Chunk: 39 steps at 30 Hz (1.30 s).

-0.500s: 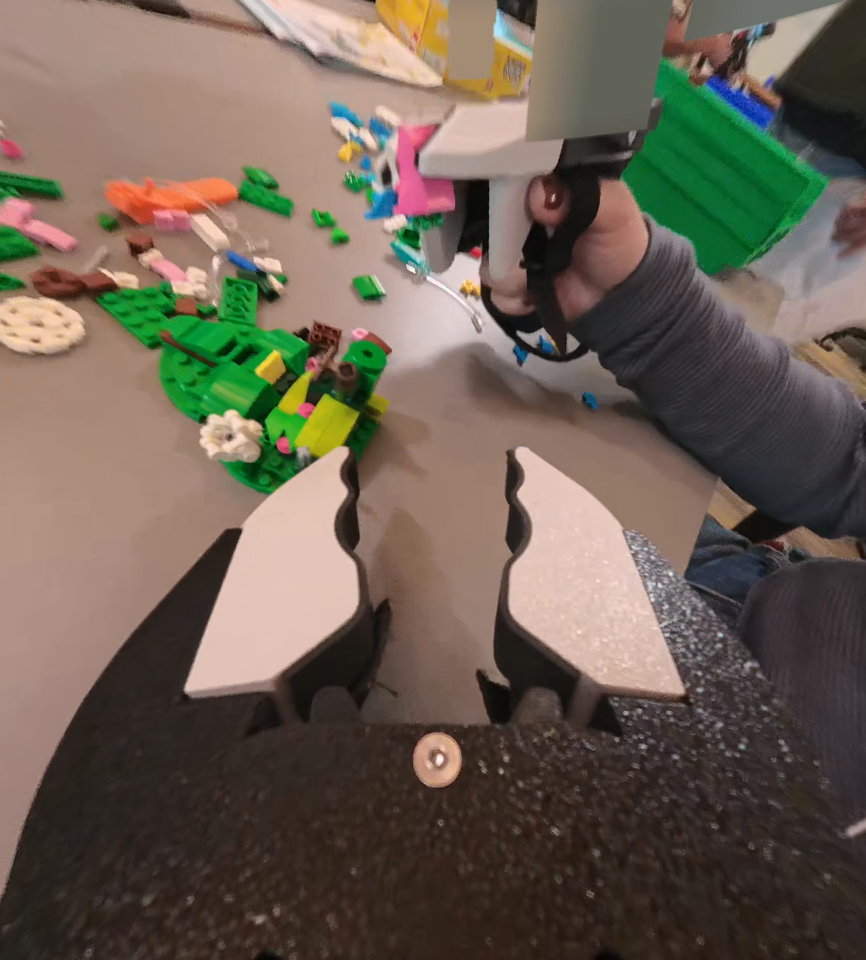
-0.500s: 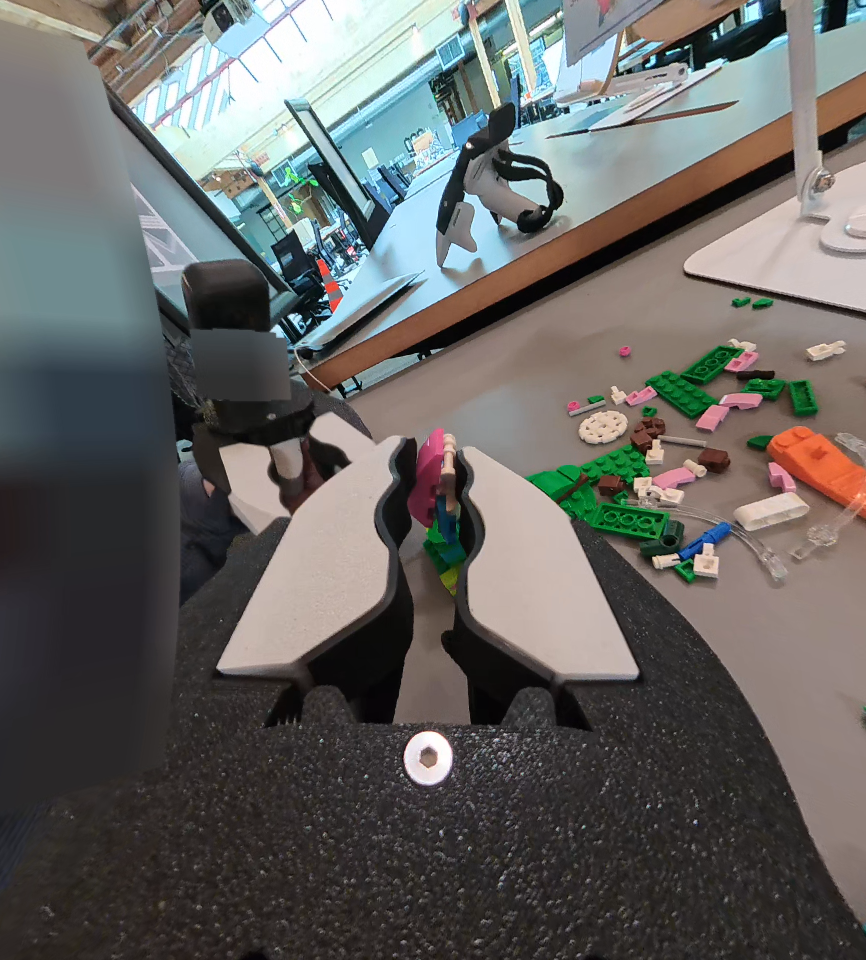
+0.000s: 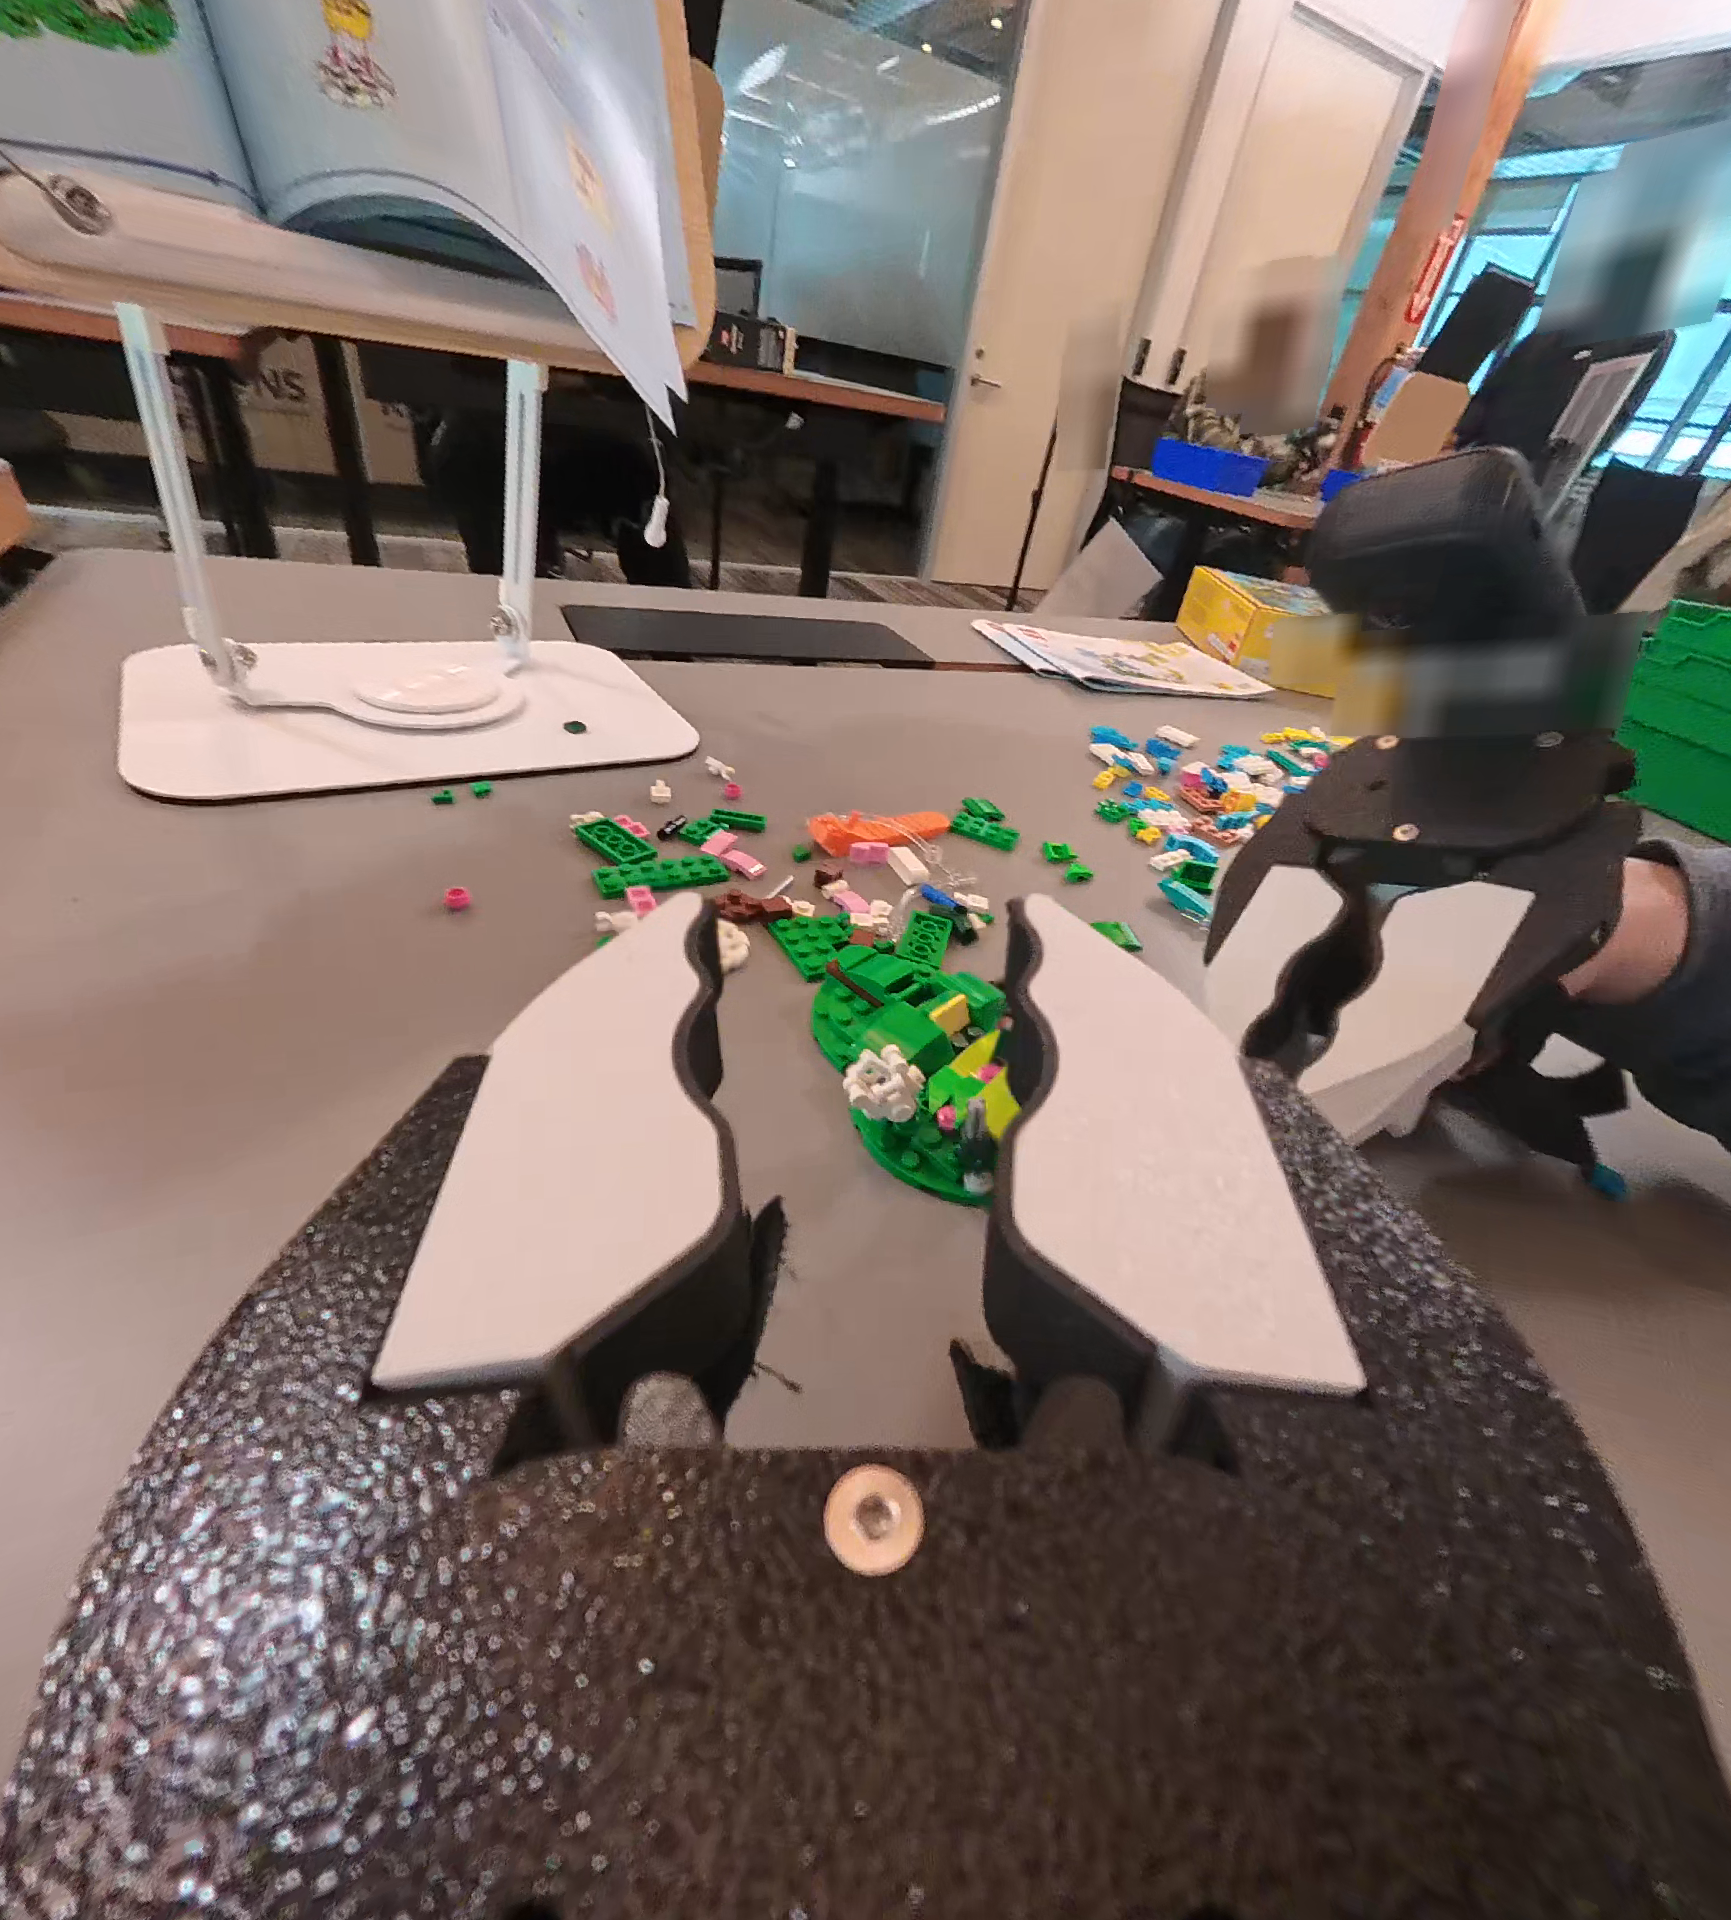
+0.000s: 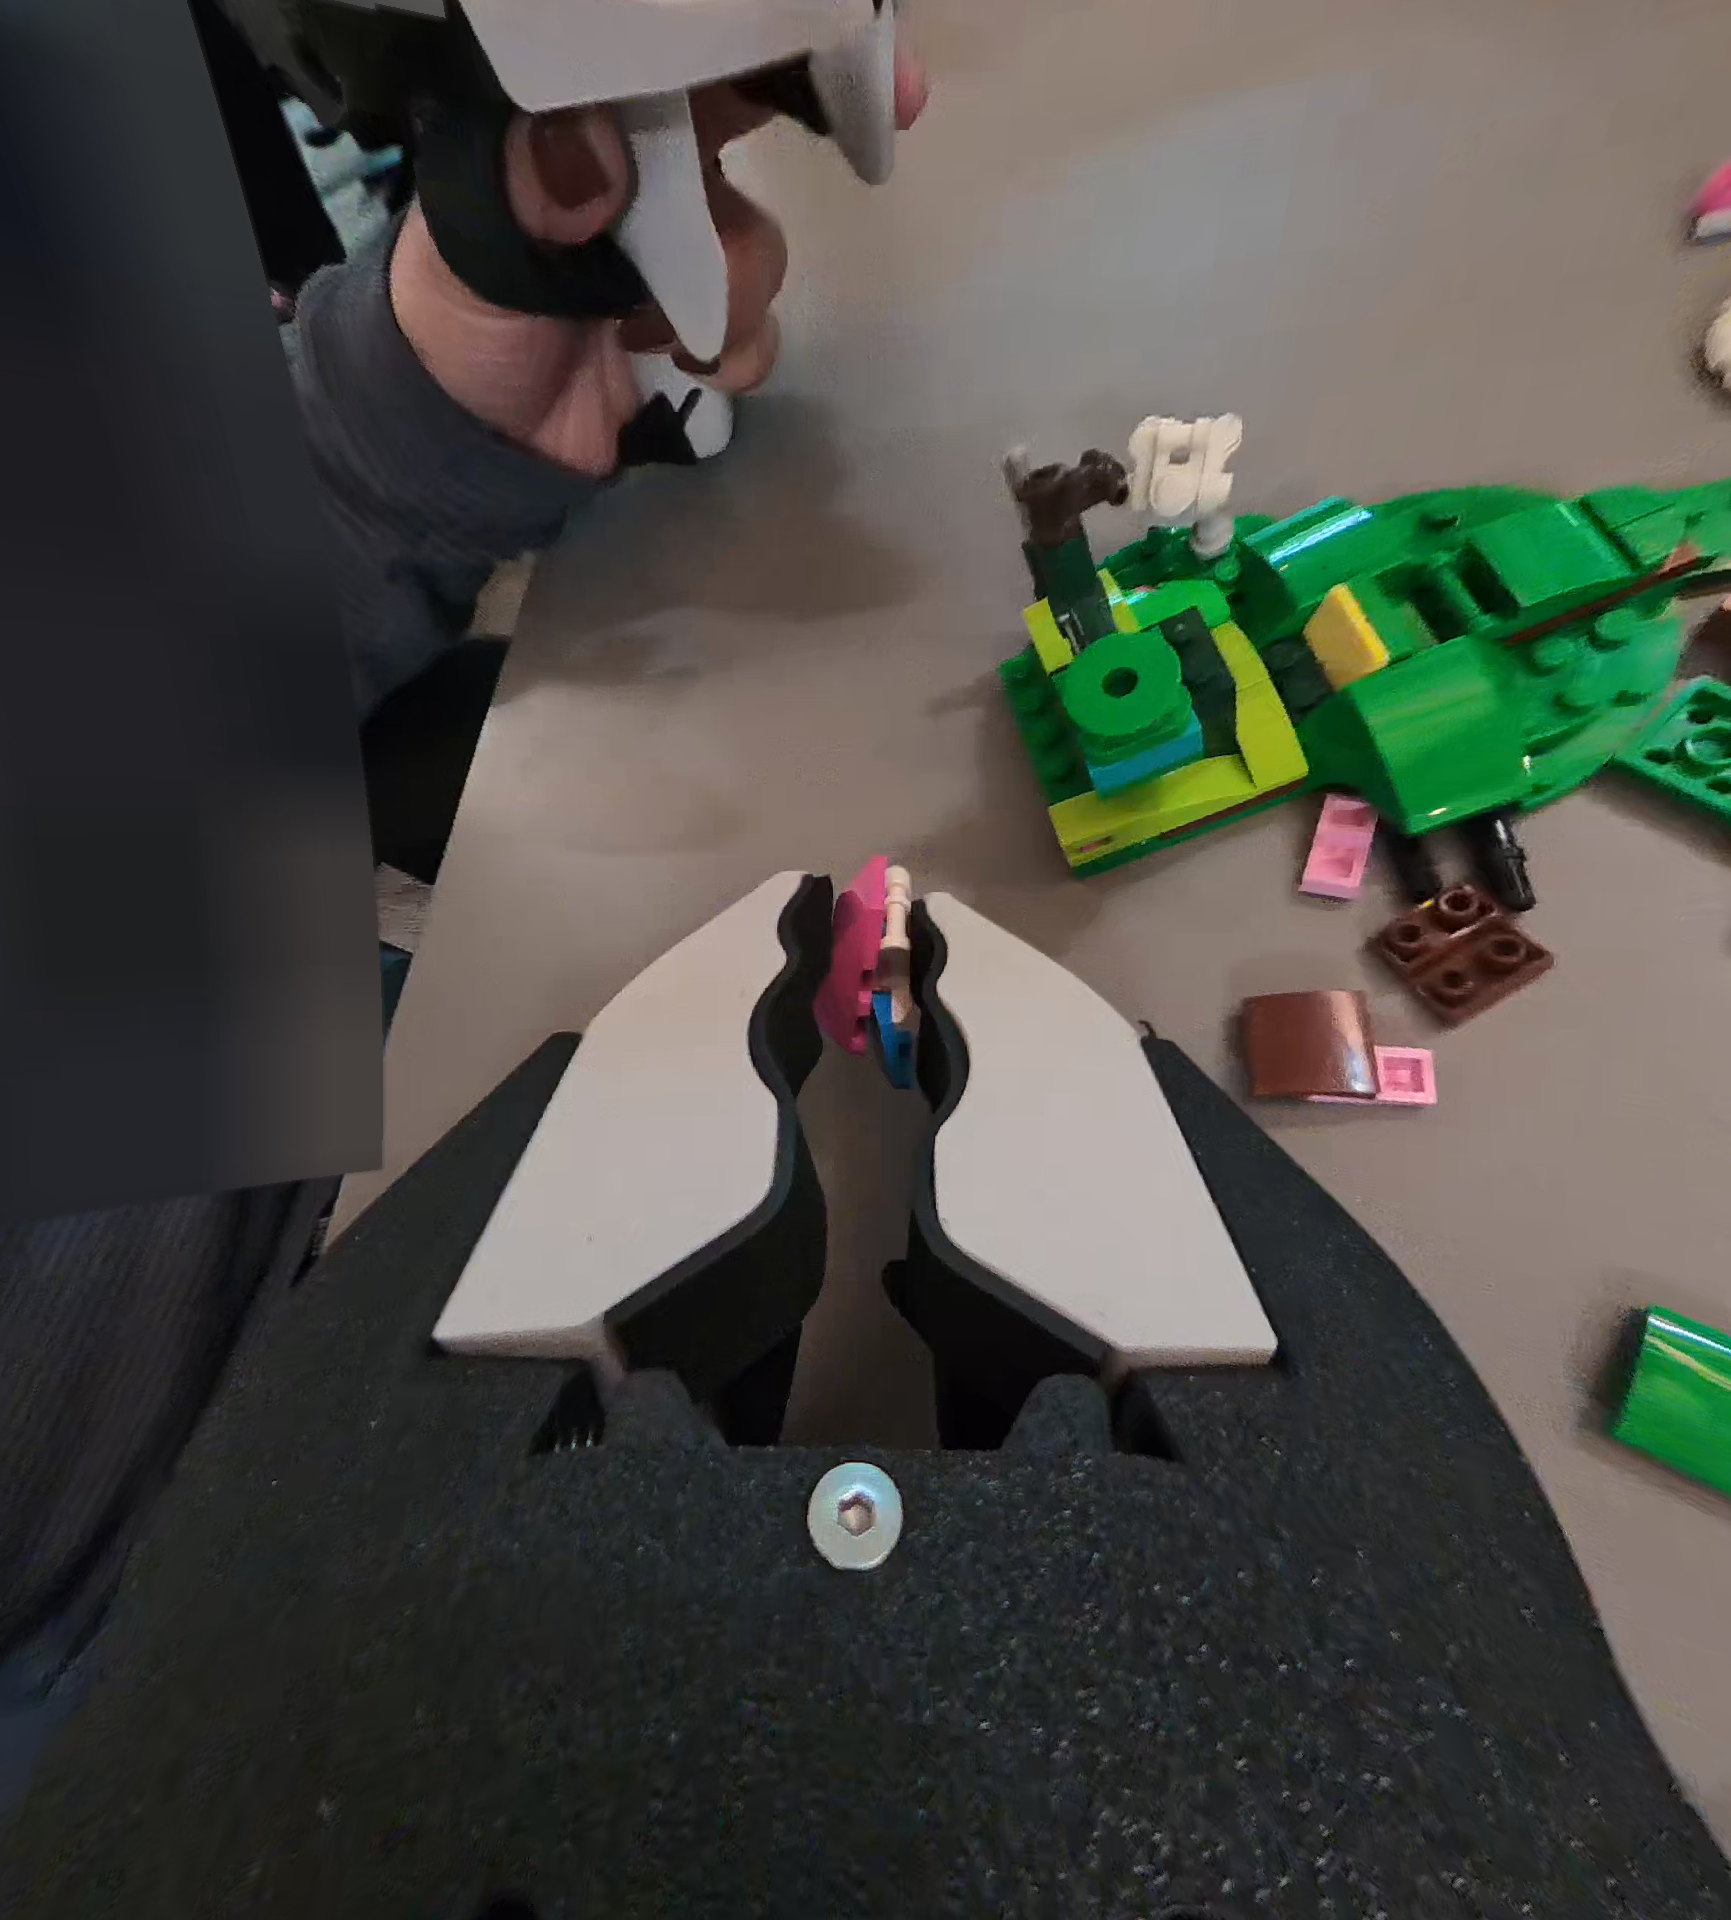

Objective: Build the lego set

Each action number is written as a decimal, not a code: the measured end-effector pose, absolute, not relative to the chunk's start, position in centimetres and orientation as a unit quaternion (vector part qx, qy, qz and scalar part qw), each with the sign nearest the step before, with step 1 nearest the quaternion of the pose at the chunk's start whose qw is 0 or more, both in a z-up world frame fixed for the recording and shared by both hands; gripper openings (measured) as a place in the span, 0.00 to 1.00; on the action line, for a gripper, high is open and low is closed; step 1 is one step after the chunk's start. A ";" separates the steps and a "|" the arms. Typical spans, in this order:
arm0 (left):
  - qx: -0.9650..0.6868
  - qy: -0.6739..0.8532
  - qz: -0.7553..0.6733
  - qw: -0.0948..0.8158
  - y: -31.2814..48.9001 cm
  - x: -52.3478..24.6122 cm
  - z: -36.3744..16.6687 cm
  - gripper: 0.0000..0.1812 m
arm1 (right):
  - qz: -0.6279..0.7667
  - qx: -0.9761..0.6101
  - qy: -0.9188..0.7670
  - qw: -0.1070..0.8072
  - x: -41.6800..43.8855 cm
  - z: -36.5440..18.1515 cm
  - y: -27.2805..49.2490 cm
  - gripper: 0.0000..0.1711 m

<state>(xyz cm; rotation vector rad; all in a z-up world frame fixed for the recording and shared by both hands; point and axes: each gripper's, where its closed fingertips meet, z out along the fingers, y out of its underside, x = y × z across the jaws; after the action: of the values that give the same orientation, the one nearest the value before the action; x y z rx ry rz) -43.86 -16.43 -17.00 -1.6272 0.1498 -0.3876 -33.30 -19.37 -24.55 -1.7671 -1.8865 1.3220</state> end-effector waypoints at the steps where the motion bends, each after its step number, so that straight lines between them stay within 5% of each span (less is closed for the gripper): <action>1: -0.718 0.065 -0.163 0.674 -16.4 -44.0 -16.9 0.29 | 0.458 -0.606 -0.640 0.114 -33.3 -24.5 -19.3 0.08; 6: -0.710 0.062 -0.146 0.686 -16.2 -44.1 -16.6 0.28 | 0.450 -0.614 -0.632 0.143 -33.0 -24.5 -18.0 0.09; 12: -0.708 0.080 -0.149 0.686 -16.0 -43.4 -16.6 0.27 | 0.377 -0.607 -0.666 0.216 -32.7 -24.9 -16.4 0.26; 23: -0.683 0.256 -0.218 0.648 -17.8 -38.2 -17.1 0.25 | 0.342 -0.553 -0.666 0.365 -35.9 -22.3 -15.8 0.20; 39: -0.701 0.227 -0.194 0.648 -16.9 -39.0 -17.3 0.22 | 0.371 -0.532 -0.679 0.344 -37.0 -23.0 -15.8 0.10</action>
<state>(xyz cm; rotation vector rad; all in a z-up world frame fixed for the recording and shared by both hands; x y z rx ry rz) -38.99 -16.93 -17.35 -1.5931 0.5155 -0.4415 -36.95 -15.78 -22.99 -1.3824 -1.7637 0.9636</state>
